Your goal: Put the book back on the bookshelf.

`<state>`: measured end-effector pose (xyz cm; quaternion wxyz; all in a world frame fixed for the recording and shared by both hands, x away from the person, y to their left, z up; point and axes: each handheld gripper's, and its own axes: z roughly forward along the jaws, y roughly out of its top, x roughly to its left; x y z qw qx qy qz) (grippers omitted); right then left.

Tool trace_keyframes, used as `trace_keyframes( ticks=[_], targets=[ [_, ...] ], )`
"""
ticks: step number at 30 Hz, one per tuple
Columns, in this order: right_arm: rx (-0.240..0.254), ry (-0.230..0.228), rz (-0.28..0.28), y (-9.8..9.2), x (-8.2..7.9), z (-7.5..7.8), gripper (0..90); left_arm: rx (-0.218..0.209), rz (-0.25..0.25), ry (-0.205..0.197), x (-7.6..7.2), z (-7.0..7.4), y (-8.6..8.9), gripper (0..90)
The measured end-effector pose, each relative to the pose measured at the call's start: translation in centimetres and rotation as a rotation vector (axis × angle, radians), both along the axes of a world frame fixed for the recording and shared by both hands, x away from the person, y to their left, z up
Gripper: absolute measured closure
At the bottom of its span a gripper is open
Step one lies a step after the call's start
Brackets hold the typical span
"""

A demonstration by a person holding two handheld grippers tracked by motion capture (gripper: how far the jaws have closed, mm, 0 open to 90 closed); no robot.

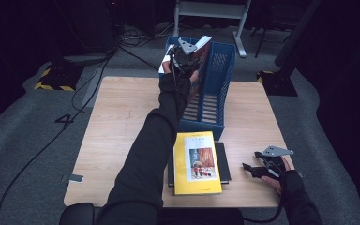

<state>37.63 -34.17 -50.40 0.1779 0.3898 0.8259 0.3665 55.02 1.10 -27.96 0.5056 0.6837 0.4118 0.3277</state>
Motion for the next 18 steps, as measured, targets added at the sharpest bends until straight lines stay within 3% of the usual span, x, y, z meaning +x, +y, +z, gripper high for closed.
trace_keyframes(
  ticks=[11, 18],
  targets=[
    [0.000, 0.000, -0.001, 0.0, 0.0, 0.0, 20.6, 0.017, 0.042, -0.028, 0.2, -0.4, -0.9, 73.6],
    [0.000, 0.001, -0.002, 0.0, 0.0, 0.0, 20.5, 0.014, 0.018, -0.023, 0.1, -0.2, -1.3, 73.5]
  ],
)
